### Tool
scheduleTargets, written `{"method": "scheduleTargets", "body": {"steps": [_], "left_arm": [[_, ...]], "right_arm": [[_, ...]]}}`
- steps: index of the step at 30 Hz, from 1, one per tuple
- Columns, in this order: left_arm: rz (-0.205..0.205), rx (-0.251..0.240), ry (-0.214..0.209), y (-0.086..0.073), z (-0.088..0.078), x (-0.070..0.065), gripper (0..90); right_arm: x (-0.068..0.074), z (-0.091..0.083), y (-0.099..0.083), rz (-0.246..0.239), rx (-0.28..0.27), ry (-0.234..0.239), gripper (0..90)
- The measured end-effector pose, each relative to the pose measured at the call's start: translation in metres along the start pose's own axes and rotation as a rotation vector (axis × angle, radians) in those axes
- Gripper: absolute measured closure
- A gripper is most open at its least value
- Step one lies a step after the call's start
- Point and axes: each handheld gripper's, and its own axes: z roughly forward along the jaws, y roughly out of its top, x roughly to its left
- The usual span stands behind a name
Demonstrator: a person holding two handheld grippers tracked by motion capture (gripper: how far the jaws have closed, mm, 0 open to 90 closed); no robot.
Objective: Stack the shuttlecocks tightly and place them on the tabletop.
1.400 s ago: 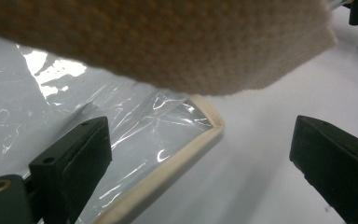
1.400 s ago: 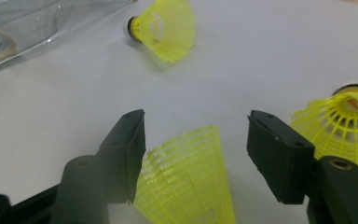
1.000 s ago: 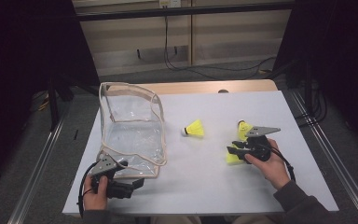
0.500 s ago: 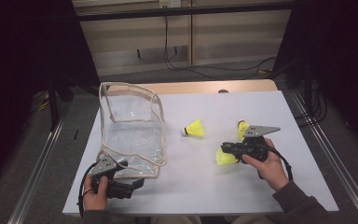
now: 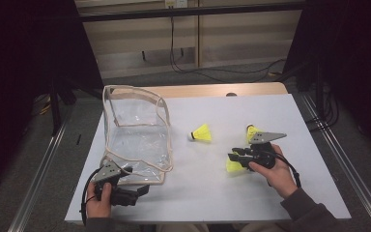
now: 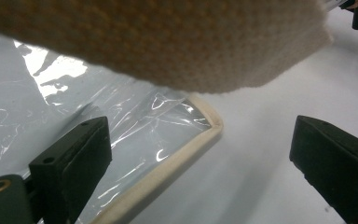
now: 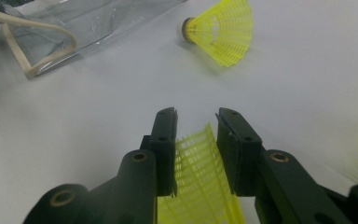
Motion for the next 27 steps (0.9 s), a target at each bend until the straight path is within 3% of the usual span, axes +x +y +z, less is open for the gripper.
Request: {"method": "scheduleTargets", "body": {"steps": [7, 15, 20, 21, 25, 27], "left_arm": [[0.0, -0.001, 0.001, 0.0, 0.0, 0.0, 5.4], [-0.001, -0.001, 0.001, 0.0, 0.0, 0.0, 5.4], [-0.001, -0.001, 0.001, 0.0, 0.0, 0.0, 5.4], [-0.001, -0.001, 0.001, 0.0, 0.0, 0.0, 5.4], [-0.001, 0.0, 0.001, 0.0, 0.0, 0.0, 5.4], [-0.001, 0.0, 0.001, 0.0, 0.0, 0.0, 5.4]], "right_arm": [[0.005, 0.003, 0.001, -0.03, 0.017, -0.025, 55.3], [0.013, 0.005, 0.006, -0.059, 0.02, -0.044, 50.6], [0.011, 0.004, 0.007, -0.049, 0.011, -0.042, 48.8], [0.011, 0.005, 0.006, -0.05, 0.013, -0.042, 51.5], [0.011, 0.006, 0.004, -0.052, 0.032, -0.015, 78.8], [0.012, 0.004, 0.005, -0.056, 0.017, -0.005, 83.2]]}}
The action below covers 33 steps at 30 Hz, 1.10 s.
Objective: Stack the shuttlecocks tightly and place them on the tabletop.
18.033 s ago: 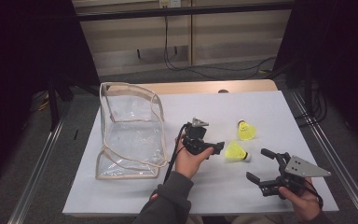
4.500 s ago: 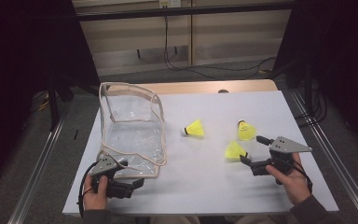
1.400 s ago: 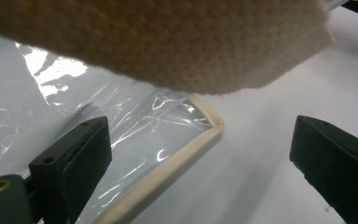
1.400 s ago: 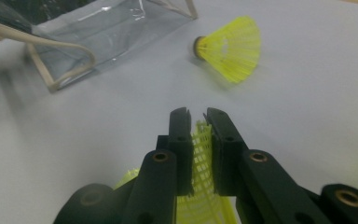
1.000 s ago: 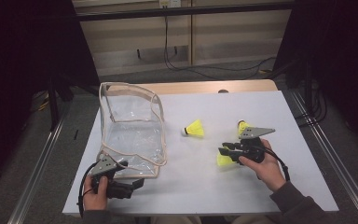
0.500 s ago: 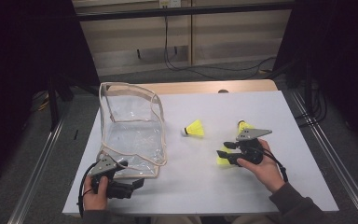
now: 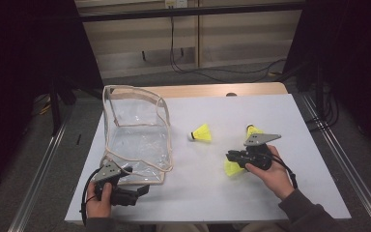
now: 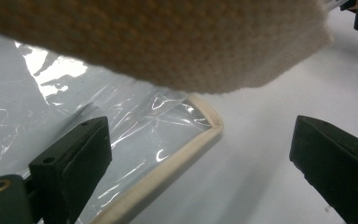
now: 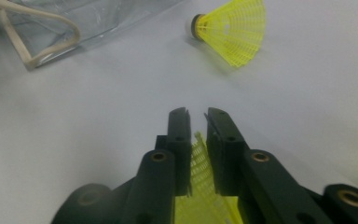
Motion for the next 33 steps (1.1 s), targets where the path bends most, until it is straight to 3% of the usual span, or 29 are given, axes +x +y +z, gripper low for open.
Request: {"method": "scheduleTargets", "body": {"steps": [5, 8, 11, 21, 26, 33], "left_arm": [[-0.001, 0.0, 0.001, 0.0, 0.0, 0.0, 5.4], [-0.001, 0.0, 0.0, 0.0, 0.0, 0.0, 5.4], [-0.001, 0.0, 0.001, 0.0, 0.0, 0.0, 5.4], [0.001, -0.003, -0.001, 0.0, 0.0, 0.0, 5.4], [0.001, -0.001, 0.0, 0.0, 0.001, 0.001, 5.4], [0.0, -0.002, 0.0, 0.0, 0.0, 0.001, 5.4]], "right_arm": [[0.006, -0.005, 0.006, 0.002, -0.056, 0.042, 83.7], [0.009, -0.002, 0.006, 0.017, -0.07, 0.095, 79.7], [0.009, 0.001, 0.004, -0.005, -0.037, 0.067, 73.3], [-0.006, -0.013, 0.003, 0.007, -0.054, -0.023, 58.9], [-0.009, -0.016, 0.002, 0.014, -0.05, -0.027, 58.5], [-0.009, -0.019, 0.001, 0.002, -0.029, -0.039, 64.7]]}}
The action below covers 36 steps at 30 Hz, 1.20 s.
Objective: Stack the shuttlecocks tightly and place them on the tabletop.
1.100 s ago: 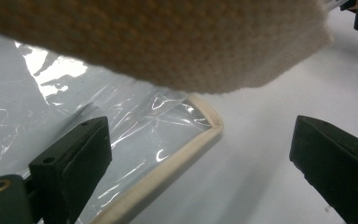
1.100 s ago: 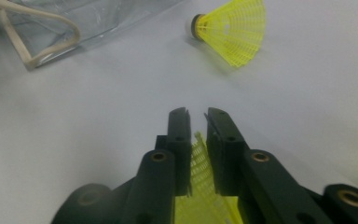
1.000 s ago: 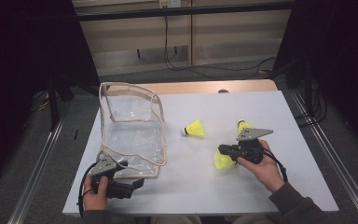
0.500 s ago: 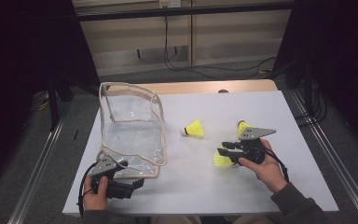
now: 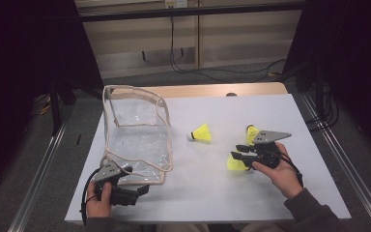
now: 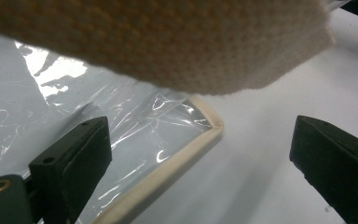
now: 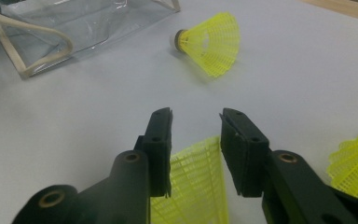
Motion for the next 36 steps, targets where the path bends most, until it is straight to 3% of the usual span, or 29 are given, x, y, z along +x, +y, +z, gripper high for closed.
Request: {"method": "scheduleTargets", "body": {"steps": [4, 6, 9, 11, 21, 23, 27, 36], "left_arm": [[-0.001, -0.001, 0.0, 0.0, 0.0, 0.0, 5.4], [-0.001, -0.001, 0.0, 0.0, 0.0, 0.0, 5.4], [-0.002, 0.001, 0.003, 0.0, 0.0, 0.0, 5.4], [-0.001, 0.002, 0.003, 0.0, 0.0, 0.0, 5.4], [-0.001, 0.0, 0.003, 0.0, 0.0, 0.0, 5.4], [-0.001, 0.0, 0.002, 0.0, 0.0, 0.0, 5.3], [-0.002, 0.001, 0.003, 0.0, 0.0, 0.0, 5.3], [-0.002, -0.002, 0.001, 0.0, 0.0, 0.0, 5.3]], "right_arm": [[-0.003, -0.003, -0.001, 0.007, 0.002, -0.003, 66.6], [-0.003, -0.005, -0.001, -0.003, 0.007, -0.002, 77.0], [-0.002, -0.006, -0.001, -0.023, 0.005, 0.001, 84.2], [0.0, -0.006, 0.001, -0.029, -0.014, 0.026, 86.8], [0.02, 0.008, 0.007, -0.018, -0.084, 0.125, 84.9], [0.019, 0.008, 0.007, -0.031, -0.068, 0.111, 83.9], [0.011, 0.003, 0.004, -0.011, -0.068, 0.078, 80.4], [-0.01, -0.024, -0.007, -0.026, -0.039, -0.04, 71.8]]}}
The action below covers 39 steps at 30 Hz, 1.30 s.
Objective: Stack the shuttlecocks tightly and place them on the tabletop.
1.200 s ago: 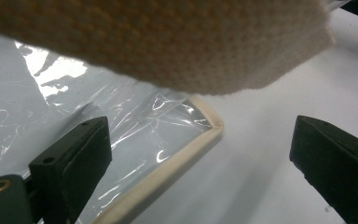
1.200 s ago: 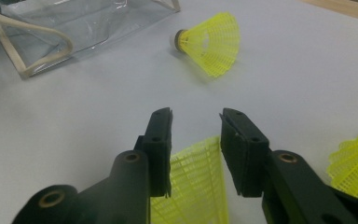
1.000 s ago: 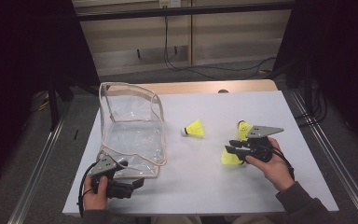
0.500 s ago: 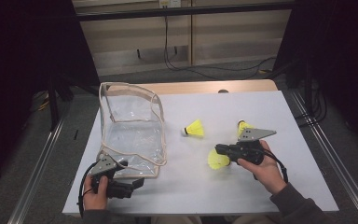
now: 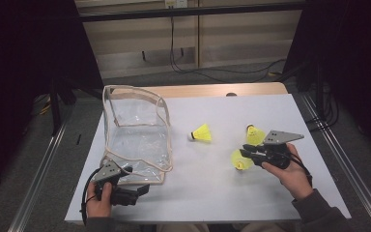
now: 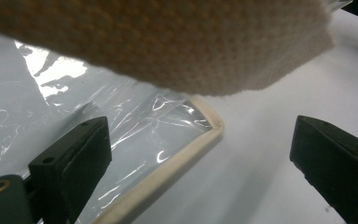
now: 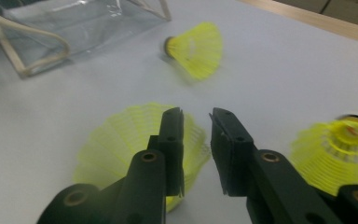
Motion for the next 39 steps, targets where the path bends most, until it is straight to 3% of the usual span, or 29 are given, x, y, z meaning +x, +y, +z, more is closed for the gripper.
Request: {"method": "scheduleTargets", "body": {"steps": [10, 23, 24, 28, 29, 39], "left_arm": [[-0.001, -0.001, -0.001, 0.0, 0.001, 0.0, 5.0], [0.0, 0.0, 0.001, 0.0, 0.0, 0.0, 5.0], [0.0, 0.0, 0.001, 0.0, 0.0, 0.0, 5.0], [0.0, 0.0, 0.001, 0.0, 0.001, 0.0, 5.0], [0.0, 0.0, 0.001, 0.0, 0.001, 0.0, 5.0], [-0.001, -0.003, -0.001, 0.0, 0.001, 0.0, 5.0]], "right_arm": [[-0.009, -0.006, -0.007, 0.005, 0.01, -0.072, 59.1], [-0.011, -0.009, -0.006, -0.015, 0.006, -0.129, 53.2], [-0.011, -0.009, -0.006, -0.016, 0.004, -0.13, 55.5], [-0.011, -0.007, -0.009, -0.016, 0.047, -0.08, 85.5], [-0.011, -0.006, -0.01, -0.017, 0.058, -0.07, 87.8], [-0.012, -0.005, -0.012, -0.005, 0.069, -0.034, 90.0]]}}
